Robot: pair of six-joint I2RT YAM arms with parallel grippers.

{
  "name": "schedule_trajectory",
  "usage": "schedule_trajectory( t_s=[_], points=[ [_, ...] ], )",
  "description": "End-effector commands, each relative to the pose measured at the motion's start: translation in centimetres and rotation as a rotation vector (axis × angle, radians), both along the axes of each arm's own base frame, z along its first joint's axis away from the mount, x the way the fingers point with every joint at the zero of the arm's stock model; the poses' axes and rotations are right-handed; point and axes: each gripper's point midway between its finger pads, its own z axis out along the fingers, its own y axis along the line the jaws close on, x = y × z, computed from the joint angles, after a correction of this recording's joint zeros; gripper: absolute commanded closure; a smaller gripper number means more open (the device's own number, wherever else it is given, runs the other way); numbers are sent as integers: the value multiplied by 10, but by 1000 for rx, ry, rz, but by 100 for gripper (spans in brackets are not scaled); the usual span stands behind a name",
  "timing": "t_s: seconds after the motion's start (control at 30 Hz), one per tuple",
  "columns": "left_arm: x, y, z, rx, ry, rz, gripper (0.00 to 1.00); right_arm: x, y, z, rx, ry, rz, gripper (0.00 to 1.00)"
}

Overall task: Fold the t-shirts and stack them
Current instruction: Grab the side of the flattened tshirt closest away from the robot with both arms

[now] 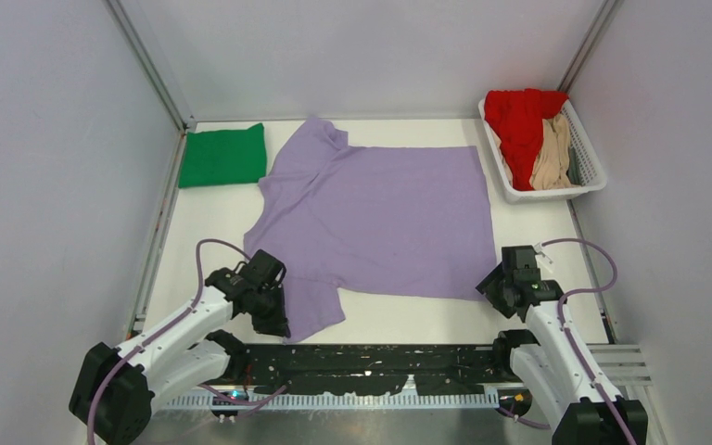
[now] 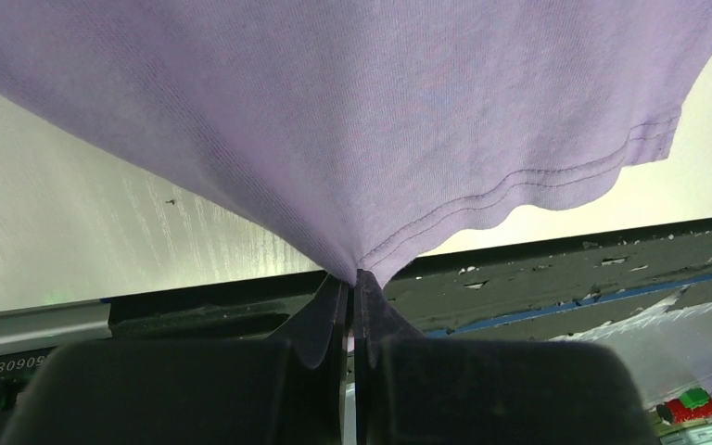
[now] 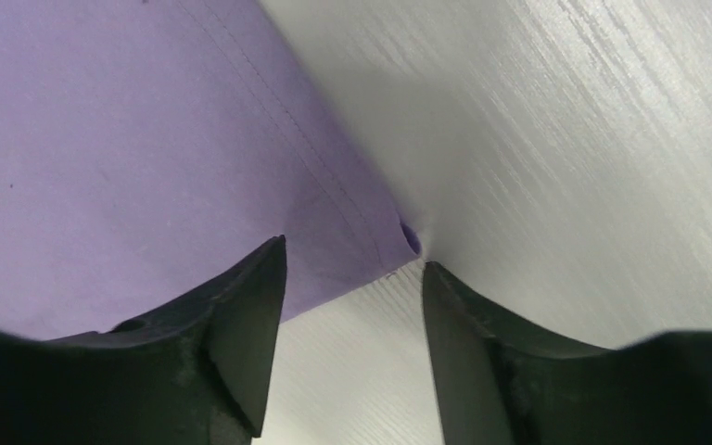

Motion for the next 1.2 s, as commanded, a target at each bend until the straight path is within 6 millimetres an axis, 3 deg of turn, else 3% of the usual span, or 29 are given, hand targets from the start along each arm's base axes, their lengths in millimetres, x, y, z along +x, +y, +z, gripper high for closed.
schedule_trajectory(
  t_s=[0.0,0.1,0.2,0.27,0.47,0.57,0.77,0.93,1.17],
  points=[
    [-5,-3,7,-32,2,-27,100,12,1,-4,19,-39,-28,50],
    [-10,-3,7,-40,15,-18,100,19,-3,-4,-9,-36,-22,59],
    [-17,0,8,-37,36,-7,100,21,-3,-5,-11,-31,-16,81],
    [-22,1,8,-37,52,4,100,19,-3,-3,-12,-34,-12,90],
    [-40,0,6,-82,73,38,100,8,-15,10,-81,-47,-10,95],
    [-36,-10,14,-150,38,21,100,12,-9,16,-63,-84,33,95],
    [16,-58,63,-345,-165,-107,100,44,9,37,-19,-213,162,95],
    [58,-88,89,-418,-270,-166,100,73,18,58,-5,-284,236,95],
    [128,-97,115,-477,-356,-122,100,109,22,84,1,-368,249,95]
  ],
)
